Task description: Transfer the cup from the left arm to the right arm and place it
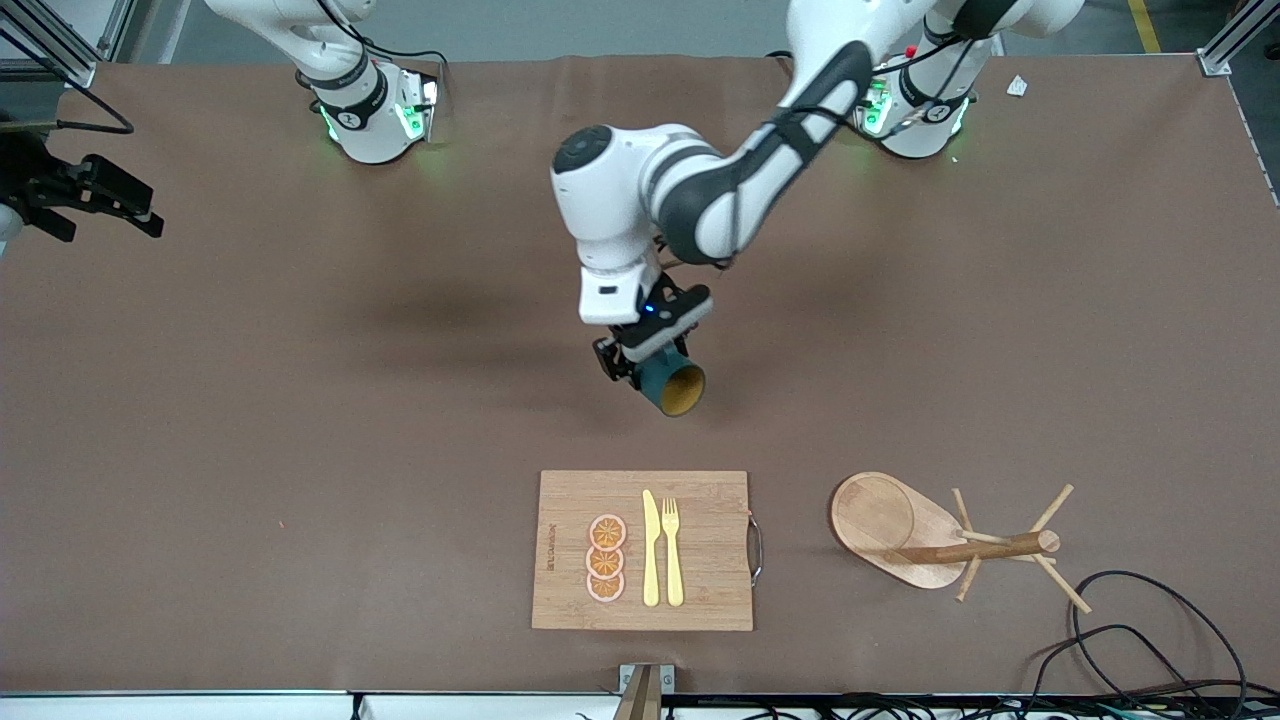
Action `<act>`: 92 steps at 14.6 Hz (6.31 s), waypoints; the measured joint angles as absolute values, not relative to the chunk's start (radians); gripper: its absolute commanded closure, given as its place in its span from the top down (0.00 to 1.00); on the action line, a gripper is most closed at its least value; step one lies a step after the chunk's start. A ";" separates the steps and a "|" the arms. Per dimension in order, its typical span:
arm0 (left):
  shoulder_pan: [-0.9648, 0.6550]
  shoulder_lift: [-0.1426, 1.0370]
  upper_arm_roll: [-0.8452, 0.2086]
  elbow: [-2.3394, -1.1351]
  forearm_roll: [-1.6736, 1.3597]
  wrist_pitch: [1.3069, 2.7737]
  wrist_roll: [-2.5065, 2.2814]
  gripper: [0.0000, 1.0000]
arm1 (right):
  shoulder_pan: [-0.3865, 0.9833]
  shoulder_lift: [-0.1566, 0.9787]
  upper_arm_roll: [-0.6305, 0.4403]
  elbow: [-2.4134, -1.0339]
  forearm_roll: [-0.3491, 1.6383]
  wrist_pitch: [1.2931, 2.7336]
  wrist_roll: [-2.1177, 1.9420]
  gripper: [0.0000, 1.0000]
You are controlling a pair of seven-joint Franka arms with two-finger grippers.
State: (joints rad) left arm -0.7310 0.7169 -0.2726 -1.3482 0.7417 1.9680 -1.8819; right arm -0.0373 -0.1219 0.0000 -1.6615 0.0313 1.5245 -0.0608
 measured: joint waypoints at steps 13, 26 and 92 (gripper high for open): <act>-0.979 0.966 -0.246 -1.351 1.246 1.664 -2.170 0.54 | -0.067 -0.119 -0.007 -1.687 0.031 1.500 -0.061 1.00; -1.033 1.020 -0.244 -1.334 1.292 1.649 -2.335 1.00 | -0.067 -0.119 -0.007 -1.686 0.031 1.481 -0.062 1.00; 0.040 -0.055 -0.151 -1.581 0.010 1.508 -0.070 1.00 | 0.779 0.664 0.006 -1.610 0.134 2.291 1.179 0.00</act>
State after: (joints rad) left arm 0.0403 -0.0552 -0.1513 -1.5814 0.0100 1.5082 -0.0699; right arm 0.7789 0.6644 0.0063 -1.6104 0.1340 2.2913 1.1786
